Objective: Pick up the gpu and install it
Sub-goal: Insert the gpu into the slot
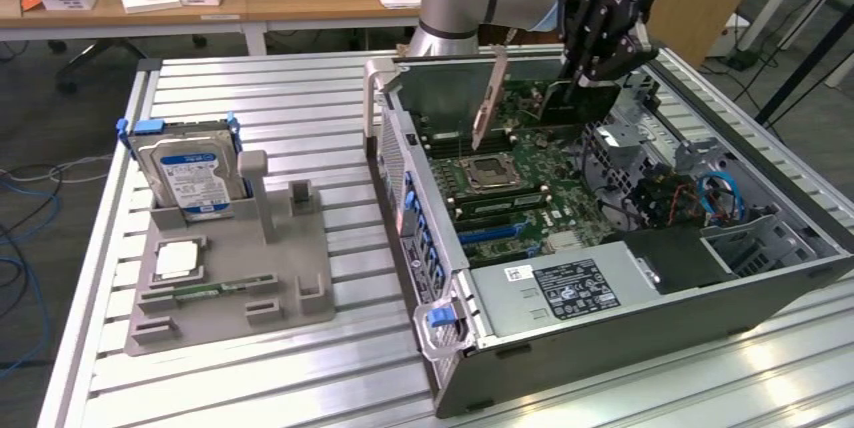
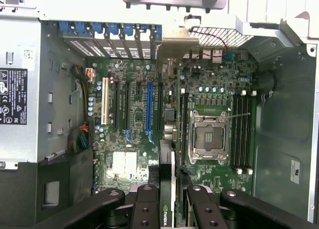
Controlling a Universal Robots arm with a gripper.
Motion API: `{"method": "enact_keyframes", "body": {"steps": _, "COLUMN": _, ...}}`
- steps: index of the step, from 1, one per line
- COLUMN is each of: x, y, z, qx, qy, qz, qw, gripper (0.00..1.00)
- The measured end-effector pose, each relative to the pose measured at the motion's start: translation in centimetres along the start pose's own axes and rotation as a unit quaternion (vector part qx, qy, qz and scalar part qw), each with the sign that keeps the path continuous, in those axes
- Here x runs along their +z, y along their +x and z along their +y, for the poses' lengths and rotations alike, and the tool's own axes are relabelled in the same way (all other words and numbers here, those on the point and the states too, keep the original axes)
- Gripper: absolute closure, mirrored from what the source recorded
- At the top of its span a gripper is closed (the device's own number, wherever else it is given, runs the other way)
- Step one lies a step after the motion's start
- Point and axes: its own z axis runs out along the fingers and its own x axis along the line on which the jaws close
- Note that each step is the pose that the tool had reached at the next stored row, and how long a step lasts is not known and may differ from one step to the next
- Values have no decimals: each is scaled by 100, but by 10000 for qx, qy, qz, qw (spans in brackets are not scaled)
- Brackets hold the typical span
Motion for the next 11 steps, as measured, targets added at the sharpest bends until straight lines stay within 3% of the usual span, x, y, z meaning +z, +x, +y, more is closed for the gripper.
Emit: {"method": "enact_keyframes", "body": {"steps": 11, "x": 39, "y": 1, "z": -2, "qx": 64, "qy": 1, "qz": -3, "qw": 10000, "gripper": 74}}
